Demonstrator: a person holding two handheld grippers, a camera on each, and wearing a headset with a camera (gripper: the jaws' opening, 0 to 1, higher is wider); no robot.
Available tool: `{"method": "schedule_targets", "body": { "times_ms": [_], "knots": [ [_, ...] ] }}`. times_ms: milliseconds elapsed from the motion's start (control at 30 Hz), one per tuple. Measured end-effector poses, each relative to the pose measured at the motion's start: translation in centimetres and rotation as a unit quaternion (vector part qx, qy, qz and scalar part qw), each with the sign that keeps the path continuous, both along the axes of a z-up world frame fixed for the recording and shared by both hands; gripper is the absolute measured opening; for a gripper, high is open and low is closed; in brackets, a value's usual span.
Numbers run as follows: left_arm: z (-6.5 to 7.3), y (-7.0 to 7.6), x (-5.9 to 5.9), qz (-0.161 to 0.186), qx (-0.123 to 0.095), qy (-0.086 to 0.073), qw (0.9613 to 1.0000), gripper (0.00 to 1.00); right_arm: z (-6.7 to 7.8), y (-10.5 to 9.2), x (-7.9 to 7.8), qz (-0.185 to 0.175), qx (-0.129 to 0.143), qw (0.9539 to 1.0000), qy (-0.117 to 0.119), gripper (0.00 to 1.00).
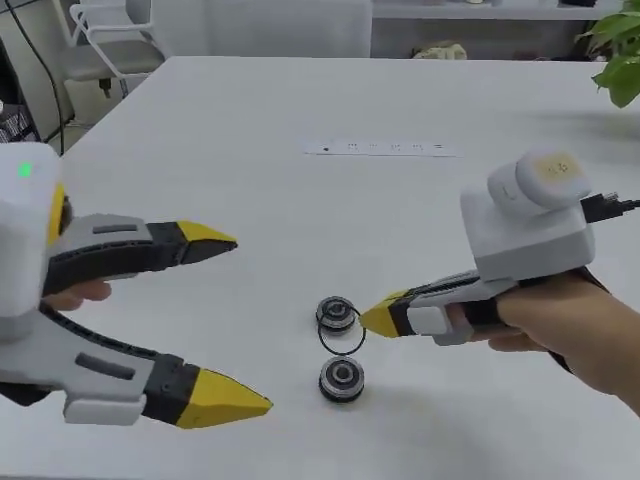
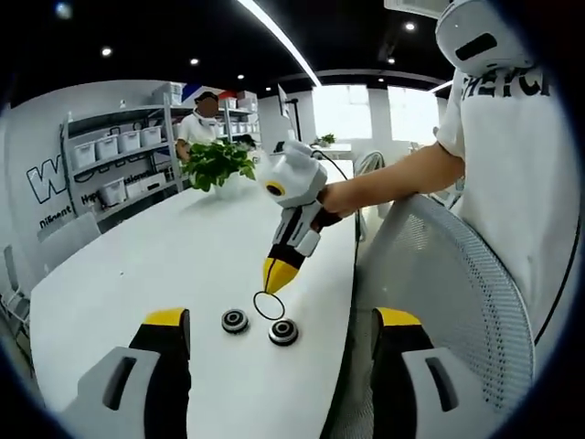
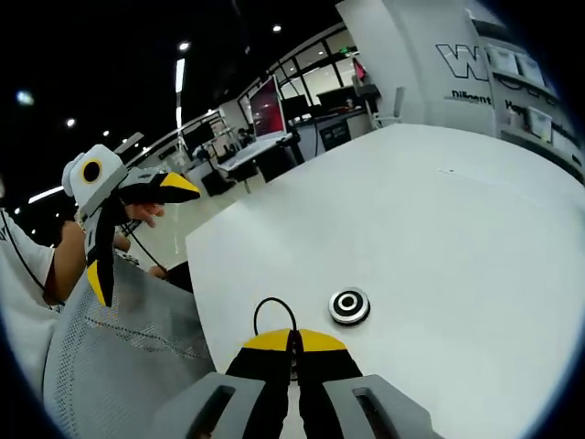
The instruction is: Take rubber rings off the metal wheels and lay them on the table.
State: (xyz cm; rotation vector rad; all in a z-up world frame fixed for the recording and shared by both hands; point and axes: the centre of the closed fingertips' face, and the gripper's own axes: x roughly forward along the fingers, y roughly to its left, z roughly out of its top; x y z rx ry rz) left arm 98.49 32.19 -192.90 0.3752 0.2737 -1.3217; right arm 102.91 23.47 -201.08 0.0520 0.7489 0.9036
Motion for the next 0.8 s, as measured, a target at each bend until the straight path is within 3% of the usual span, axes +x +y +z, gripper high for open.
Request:
{"method": "schedule_targets", "body": {
  "times_ms": [200,400,567,800],
  "knots": [
    [-0.5,2.3,0.3,0.049,-0.008,0.002,0.9987,0.81,0.0,0.1,-0.2,0.009,-0.004,1.0,-0.001,0.0],
    [-2.3,4.0,0.1,0.092,-0.002,0.023,0.9955,0.81,0.4,0.5,-0.4,0.013,0.003,0.9999,-0.004,0.0],
    [-3.9,4.3,-0.4,0.102,0.012,0.039,0.9939,0.82,0.8,1.0,-0.4,0.019,0.007,0.9998,-0.008,0.0],
    [-4.3,3.5,-0.5,0.107,-0.001,0.049,0.993,0.83,1.4,1.9,-0.6,0.029,0.008,0.9994,-0.019,0.0]
  ]
}}
